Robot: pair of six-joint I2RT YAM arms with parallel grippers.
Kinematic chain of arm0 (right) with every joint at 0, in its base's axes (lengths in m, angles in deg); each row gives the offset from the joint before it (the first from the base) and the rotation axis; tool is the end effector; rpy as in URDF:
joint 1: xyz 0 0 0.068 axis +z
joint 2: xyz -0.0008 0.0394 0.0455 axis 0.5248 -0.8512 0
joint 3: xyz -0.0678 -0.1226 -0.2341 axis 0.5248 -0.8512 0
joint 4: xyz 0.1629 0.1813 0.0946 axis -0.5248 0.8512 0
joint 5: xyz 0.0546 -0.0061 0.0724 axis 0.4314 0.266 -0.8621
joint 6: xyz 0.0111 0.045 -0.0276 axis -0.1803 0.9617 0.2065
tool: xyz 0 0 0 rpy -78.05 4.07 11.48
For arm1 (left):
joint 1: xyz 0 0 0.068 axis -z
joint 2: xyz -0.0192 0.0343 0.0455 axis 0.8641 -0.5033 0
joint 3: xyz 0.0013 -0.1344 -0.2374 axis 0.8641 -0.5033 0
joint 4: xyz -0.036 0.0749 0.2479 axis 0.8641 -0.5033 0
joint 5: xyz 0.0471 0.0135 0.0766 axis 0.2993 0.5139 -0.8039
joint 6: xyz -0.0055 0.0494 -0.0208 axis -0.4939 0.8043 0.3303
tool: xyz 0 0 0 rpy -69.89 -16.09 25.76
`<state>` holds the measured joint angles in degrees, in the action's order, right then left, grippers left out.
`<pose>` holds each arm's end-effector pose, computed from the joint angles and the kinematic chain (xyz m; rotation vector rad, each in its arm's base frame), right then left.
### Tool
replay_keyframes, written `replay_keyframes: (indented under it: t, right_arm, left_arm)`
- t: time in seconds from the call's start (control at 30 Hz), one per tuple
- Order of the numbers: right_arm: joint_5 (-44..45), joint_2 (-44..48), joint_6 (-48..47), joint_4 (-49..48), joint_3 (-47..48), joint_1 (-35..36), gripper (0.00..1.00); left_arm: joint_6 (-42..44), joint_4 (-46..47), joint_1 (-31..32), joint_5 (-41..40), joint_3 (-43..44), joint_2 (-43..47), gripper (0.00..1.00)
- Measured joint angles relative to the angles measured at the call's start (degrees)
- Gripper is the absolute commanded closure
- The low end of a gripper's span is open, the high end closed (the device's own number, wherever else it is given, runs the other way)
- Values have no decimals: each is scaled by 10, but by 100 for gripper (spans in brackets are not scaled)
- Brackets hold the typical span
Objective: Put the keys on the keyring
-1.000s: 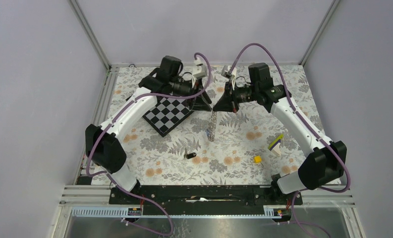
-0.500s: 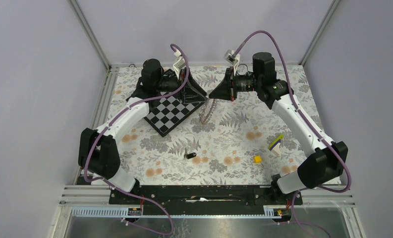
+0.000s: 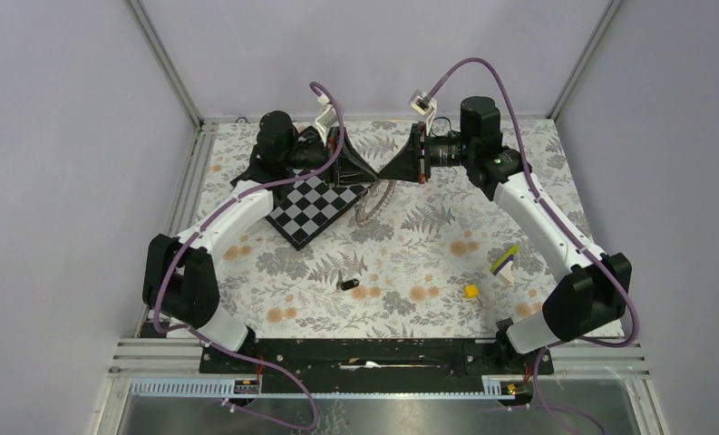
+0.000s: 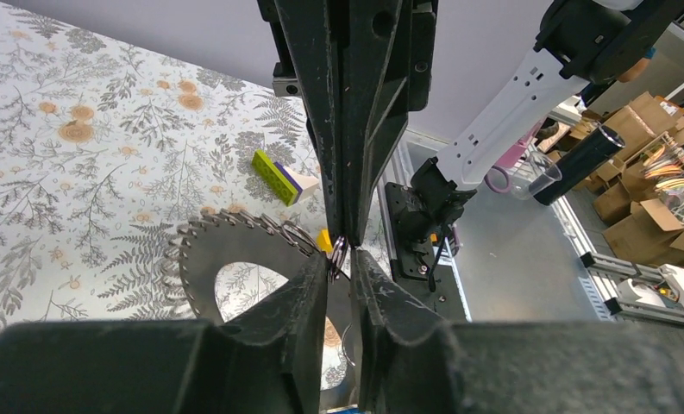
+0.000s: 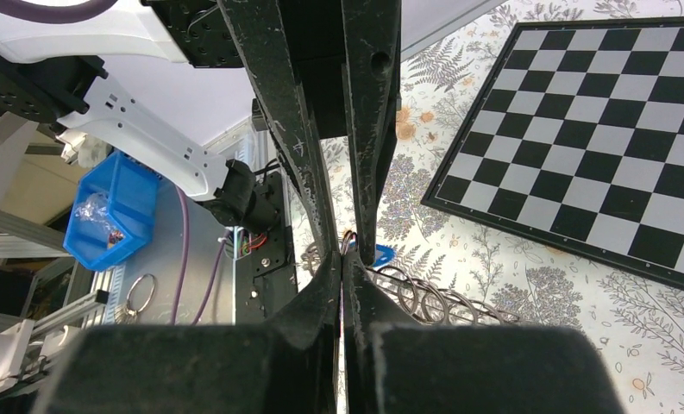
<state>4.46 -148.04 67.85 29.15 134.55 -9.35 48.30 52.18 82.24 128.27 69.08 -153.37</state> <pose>0.3008 0.1574 0.3949 -0.9825 1.5922 1.3446 0.3132 -0.1661 0.3624 1.0470 1.4540 -1.5686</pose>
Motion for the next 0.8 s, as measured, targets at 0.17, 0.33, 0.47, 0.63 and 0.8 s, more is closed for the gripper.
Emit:
replay_keyframes:
  t: [0.17,0.33,0.47,0.63,0.8]
  right_arm:
    - [-6,0,1,-3,-2,0,100]
    - [-8,0,-1,-8,-10,-2,100]
    - [-8,0,-9,-14,-21,-5,100]
    - [-5,0,-42,-7,-35,-6,95]
    - [1,4,-94,10,-38,-6,79]
  left_arm:
    - [-13,15,0,3,-3,0,100]
    - [-19,20,0,9,-9,0,100]
    - [2,-7,0,8,-8,0,100]
    - [127,-169,5,-8,32,0,100]
    - [297,-370,25,-60,103,0,100]
